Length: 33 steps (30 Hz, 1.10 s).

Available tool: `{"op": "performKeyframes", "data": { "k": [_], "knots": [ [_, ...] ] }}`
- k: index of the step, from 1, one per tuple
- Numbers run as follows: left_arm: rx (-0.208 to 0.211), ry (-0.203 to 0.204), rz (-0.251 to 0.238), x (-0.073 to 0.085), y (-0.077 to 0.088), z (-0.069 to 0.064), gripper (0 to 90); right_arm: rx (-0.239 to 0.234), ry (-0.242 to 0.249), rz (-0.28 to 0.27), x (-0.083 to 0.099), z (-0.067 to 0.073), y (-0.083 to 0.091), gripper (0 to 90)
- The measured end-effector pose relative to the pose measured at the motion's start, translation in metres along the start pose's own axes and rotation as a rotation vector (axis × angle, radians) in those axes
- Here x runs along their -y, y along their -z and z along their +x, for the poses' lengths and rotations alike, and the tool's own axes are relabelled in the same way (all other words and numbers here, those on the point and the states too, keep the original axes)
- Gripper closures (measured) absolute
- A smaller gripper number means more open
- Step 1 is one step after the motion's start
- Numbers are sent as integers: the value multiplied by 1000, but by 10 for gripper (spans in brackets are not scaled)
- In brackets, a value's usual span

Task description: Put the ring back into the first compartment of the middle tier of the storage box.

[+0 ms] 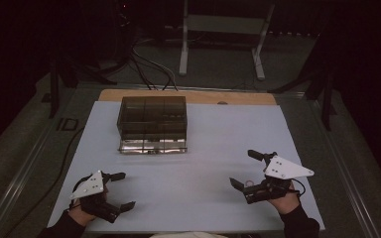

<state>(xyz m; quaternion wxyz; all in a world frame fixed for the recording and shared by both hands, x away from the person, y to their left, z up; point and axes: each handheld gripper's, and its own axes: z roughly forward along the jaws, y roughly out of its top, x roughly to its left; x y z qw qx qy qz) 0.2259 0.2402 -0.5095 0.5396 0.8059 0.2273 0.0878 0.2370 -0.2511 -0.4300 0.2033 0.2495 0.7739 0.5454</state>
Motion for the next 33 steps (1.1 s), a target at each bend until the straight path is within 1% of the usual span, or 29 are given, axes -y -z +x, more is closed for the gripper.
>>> {"op": "performKeyframes", "data": {
  "k": [4, 8, 10, 11, 16, 17, 22, 23, 24, 25, 28, 29, 33],
  "knots": [
    [1, 0, 0, 0, 0, 0, 10, 23, -15, 9, 1, -6, 0, 0],
    [1, 0, 2, 0, 0, 0, 10, 56, -28, 21, 2, -11, -1, 0],
    [1, -2, 3, 0, 0, 0, 10, 62, -32, 27, 3, -13, -1, 0],
    [2, -4, 3, 0, 0, 0, 10, 77, -40, 44, 5, -15, -2, 0],
    [3, -5, 3, 0, 0, -1, 9, 89, -53, 63, 9, -19, -4, 0],
    [4, -5, 4, 0, 0, -1, 10, 104, -74, 83, 14, -23, -5, 0],
    [3, -4, 3, 0, 1, 0, 10, 116, -88, 97, 20, -28, -5, 0],
    [3, -4, 2, 0, 1, 0, 10, 130, -105, 117, 25, -31, -6, 0],
    [3, -4, 2, 0, 1, 0, 10, 130, -105, 117, 25, -31, -6, 0],
    [3, -3, 2, 0, 1, -1, 9, 133, -115, 129, 29, -34, -6, 0],
    [3, -4, 3, 0, 1, -1, 10, 139, -119, 141, 31, -35, -7, 10],
    [5, -3, 3, 0, 1, -1, 10, 152, -130, 171, 38, -39, -8, 25],
    [4, -3, 2, 0, 1, -1, 10, 162, -140, 192, 44, -42, -7, 30]
  ]
}}
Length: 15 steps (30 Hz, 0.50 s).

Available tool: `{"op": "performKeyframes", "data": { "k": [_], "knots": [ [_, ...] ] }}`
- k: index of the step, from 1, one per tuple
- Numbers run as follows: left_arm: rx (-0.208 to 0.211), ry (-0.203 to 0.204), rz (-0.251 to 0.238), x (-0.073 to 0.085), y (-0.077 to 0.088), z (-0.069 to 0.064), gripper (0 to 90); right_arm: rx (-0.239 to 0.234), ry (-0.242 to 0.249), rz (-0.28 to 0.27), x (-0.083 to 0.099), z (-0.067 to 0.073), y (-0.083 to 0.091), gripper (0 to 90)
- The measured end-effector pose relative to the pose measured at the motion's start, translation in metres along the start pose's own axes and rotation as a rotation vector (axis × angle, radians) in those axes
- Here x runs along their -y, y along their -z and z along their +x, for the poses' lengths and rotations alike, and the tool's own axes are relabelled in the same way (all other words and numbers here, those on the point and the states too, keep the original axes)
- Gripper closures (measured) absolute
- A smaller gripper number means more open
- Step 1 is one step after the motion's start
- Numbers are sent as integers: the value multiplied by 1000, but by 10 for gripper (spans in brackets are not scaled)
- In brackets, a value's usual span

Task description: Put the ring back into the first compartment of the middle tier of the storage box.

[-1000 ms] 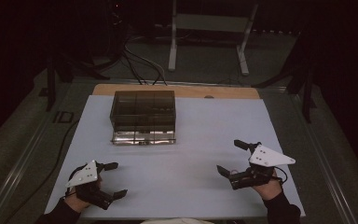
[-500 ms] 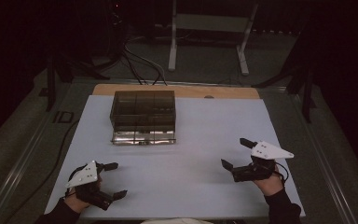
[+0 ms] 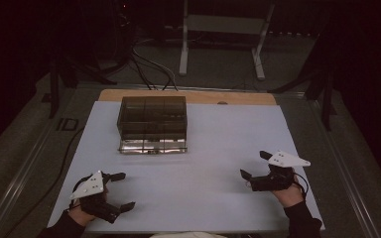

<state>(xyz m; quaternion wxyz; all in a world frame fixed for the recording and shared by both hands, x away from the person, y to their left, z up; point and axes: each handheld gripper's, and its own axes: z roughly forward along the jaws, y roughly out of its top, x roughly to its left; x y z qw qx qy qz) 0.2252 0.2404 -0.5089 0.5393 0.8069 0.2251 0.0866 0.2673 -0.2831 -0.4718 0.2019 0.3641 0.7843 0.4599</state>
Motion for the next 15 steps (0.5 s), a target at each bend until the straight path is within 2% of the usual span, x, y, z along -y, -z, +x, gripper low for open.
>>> {"op": "performKeyframes", "data": {
  "k": [7, 15],
  "knots": [
    [1, 1, -1, 0, 0, 0, 10, 26, -22, 43, 10, -7, -3, 73],
    [3, 2, -4, 0, 0, 0, 10, 11, -50, 113, 16, -11, -6, 150]
  ]
}}
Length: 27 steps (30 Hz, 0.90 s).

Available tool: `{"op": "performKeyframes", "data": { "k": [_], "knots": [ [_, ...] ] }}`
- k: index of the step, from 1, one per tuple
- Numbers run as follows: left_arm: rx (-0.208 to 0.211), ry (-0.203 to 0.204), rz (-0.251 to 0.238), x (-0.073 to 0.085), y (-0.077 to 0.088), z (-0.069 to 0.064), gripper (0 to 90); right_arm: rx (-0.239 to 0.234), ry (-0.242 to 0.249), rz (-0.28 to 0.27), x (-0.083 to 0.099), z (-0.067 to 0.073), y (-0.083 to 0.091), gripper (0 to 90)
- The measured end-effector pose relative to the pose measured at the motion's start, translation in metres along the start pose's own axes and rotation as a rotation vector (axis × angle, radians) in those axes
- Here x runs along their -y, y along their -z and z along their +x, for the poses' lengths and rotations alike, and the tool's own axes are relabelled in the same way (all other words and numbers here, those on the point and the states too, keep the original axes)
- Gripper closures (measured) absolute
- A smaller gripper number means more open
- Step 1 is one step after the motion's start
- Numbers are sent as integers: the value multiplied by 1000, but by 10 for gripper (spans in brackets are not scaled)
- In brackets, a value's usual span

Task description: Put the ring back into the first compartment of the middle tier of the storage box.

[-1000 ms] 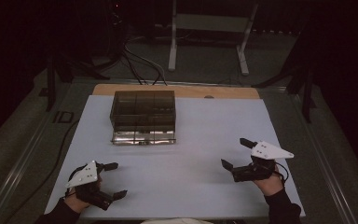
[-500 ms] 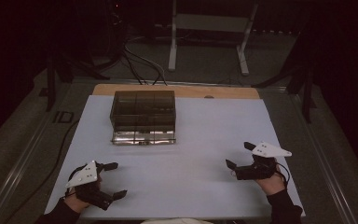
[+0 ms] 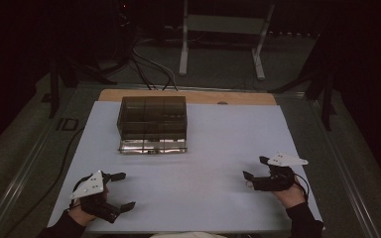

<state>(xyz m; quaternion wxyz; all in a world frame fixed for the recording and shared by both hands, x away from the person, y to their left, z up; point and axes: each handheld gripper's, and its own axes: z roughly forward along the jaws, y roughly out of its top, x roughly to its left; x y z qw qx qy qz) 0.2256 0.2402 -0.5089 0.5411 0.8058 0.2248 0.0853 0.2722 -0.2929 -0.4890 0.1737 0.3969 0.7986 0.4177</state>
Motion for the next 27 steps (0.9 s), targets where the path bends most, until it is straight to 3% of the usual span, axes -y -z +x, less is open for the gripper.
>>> {"op": "performKeyframes", "data": {
  "k": [11, 20, 27],
  "knots": [
    [1, 0, -1, 0, 0, 0, 10, -10, -32, 107, 5, -4, -7, 319],
    [3, 1, 0, 0, 0, 0, 9, 26, -30, 220, 12, -4, -13, 578],
    [2, -2, 2, 0, 0, -1, 10, 26, -19, 289, 17, -4, -19, 706]
  ]
}}
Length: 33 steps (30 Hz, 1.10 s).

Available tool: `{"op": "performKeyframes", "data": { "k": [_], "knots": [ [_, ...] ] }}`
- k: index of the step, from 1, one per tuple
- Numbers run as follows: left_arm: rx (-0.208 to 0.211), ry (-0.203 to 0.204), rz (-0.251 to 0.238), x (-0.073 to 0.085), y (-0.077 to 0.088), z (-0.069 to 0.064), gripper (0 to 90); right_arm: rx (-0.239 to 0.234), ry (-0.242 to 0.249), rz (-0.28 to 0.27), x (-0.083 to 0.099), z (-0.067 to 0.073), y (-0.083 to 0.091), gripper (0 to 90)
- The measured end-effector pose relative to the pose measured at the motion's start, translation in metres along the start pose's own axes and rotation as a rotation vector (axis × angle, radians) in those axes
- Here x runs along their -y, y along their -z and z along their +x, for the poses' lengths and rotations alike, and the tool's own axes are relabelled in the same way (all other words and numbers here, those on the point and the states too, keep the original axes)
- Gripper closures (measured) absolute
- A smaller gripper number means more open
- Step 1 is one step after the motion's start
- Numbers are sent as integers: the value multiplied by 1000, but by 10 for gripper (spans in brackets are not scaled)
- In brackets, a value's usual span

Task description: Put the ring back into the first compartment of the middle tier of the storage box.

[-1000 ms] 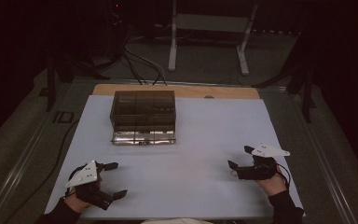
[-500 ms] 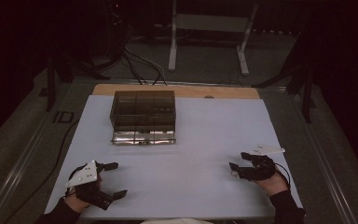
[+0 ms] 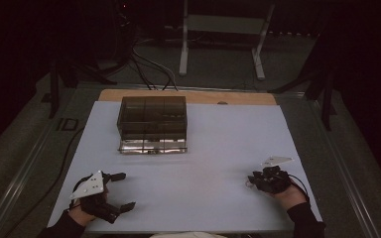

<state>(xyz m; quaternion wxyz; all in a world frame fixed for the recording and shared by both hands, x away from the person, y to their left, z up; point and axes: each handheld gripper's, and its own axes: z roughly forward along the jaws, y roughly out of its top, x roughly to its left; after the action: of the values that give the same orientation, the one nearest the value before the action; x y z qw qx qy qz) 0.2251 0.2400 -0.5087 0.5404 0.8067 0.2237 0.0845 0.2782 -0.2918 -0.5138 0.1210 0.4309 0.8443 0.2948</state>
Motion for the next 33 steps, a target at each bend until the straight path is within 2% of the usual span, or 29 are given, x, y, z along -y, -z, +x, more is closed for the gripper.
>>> {"op": "performKeyframes", "data": {
  "k": [9, 12, 14, 19, 23, 28, 33],
  "knots": [
    [1, -3, 4, 0, 0, 0, 10, 0, 6, 37, 2, 0, -9, 786],
    [1, -3, 3, 0, 0, 0, 10, 0, 21, 38, 2, 0, -10, 798],
    [2, -6, 6, 0, -1, 0, 9, -4, 64, 44, 2, 2, -10, 837],
    [4, -5, 5, 0, -1, 0, 10, -1, 83, 66, 0, 4, -11, 877],
    [4, -3, 3, 0, -1, 0, 10, 0, 80, 71, -1, 4, -11, 884],
    [6, -2, 4, 0, -1, 0, 10, -23, 44, 57, -1, 2, -10, 887],
    [2, -4, 5, 0, -1, 0, 10, -12, 29, 39, -4, 2, -6, 888]
  ]
}}
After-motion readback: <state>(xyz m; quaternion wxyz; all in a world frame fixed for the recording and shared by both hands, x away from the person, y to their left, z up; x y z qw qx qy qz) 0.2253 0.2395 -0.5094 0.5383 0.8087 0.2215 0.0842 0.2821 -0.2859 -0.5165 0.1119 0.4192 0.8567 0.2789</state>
